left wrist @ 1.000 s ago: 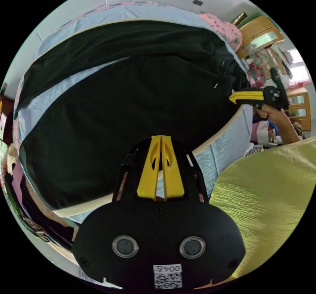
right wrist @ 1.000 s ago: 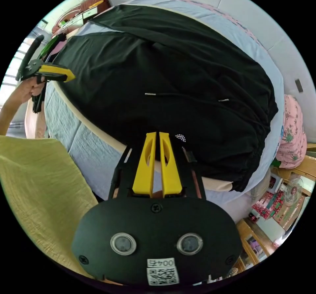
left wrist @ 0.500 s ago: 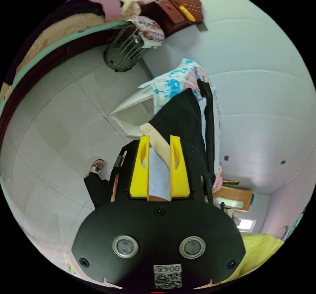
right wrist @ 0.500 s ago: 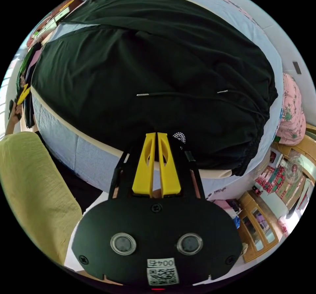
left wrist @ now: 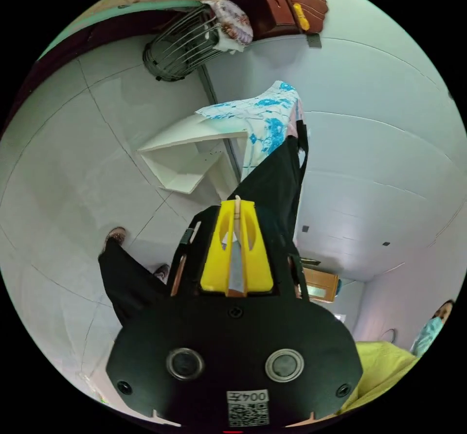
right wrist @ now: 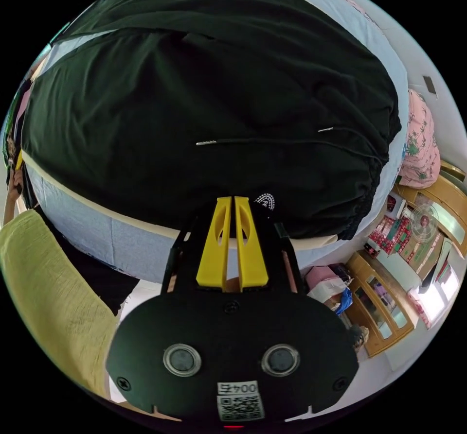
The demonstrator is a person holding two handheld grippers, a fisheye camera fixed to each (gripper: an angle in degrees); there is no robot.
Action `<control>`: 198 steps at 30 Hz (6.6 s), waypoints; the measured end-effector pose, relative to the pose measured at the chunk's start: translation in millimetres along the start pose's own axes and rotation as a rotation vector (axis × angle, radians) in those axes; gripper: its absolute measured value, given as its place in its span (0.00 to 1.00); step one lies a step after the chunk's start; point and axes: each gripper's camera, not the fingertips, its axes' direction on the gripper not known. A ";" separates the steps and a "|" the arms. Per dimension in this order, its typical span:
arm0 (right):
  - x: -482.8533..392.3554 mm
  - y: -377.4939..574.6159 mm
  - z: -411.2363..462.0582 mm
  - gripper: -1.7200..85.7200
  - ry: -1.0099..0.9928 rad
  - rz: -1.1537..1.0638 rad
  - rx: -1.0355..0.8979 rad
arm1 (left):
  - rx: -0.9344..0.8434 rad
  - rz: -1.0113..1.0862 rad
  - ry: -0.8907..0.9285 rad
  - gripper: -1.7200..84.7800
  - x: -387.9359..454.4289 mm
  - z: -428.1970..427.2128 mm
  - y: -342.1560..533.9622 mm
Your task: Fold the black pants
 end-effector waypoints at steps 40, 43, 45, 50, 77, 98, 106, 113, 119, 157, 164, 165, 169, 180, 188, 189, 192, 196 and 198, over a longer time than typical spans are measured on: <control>9.6 3.7 58.1 0.02 -0.084 0.168 0.061 | -0.044 0.504 -0.369 0.08 287.4 200.8 -221.3; 10.5 8.5 61.7 0.02 -0.090 0.168 0.072 | -0.050 0.516 -0.288 0.10 289.1 185.7 -206.6; 11.4 12.7 64.5 0.02 -0.099 0.171 0.081 | -0.058 0.538 -0.251 0.11 285.8 169.5 -181.7; 12.3 25.3 70.3 0.02 -0.117 0.194 0.123 | -0.085 0.571 -0.153 0.09 265.9 137.1 -108.0; -67.2 105.6 87.9 0.08 -0.195 0.341 0.382 | -0.439 1.391 -0.726 0.02 260.8 301.1 191.0; -62.1 72.9 63.4 0.05 -0.222 0.083 0.261 | -0.567 1.264 -0.894 0.02 276.8 397.4 198.6; -50.1 65.0 29.9 0.04 -0.215 0.007 0.362 | -0.431 1.326 -0.830 0.03 358.2 407.7 126.3; 5.9 6.2 -55.9 0.13 -0.212 0.047 0.560 | -0.408 1.536 -0.955 0.08 440.4 505.5 -2.2; 33.6 -81.0 -101.7 0.14 -0.120 -0.030 0.541 | -0.480 1.736 -1.007 0.14 477.7 603.8 -59.5; 46.2 -381.4 -86.7 0.14 0.294 -0.508 -0.063 | -0.875 2.045 -1.164 0.08 450.3 781.2 -37.9; 43.6 -372.0 -71.0 0.06 0.229 -0.510 -0.020 | -0.803 2.042 -1.180 0.04 444.4 756.9 -18.7; 42.6 -367.3 -69.0 0.05 0.230 -0.507 -0.004 | -0.779 2.042 -1.177 0.04 445.8 749.1 -16.1; 43.0 -346.2 -70.2 0.04 0.236 -0.461 0.080 | -0.700 2.022 -1.148 0.03 453.6 719.6 -7.9; 15.2 -223.3 -74.8 0.03 0.370 -0.324 0.350 | -0.307 1.974 -1.084 0.03 474.0 547.6 68.0; -26.1 -105.2 -57.9 0.03 0.404 -0.171 0.540 | 0.045 1.880 -1.134 0.03 440.1 383.8 184.6; -34.6 -85.6 -50.3 0.03 0.401 -0.151 0.564 | 0.086 1.864 -1.158 0.03 427.5 362.1 207.0; -56.5 -40.3 -22.4 0.02 0.387 -0.109 0.599 | 0.199 1.830 -1.222 0.03 390.8 312.4 264.5; -82.8 4.5 27.6 0.02 0.364 -0.067 0.599 | 0.249 1.733 -1.267 0.03 342.8 267.3 321.2; -100.0 25.3 69.6 0.02 0.348 -0.060 0.573 | 0.246 1.696 -1.303 0.03 306.9 250.4 352.9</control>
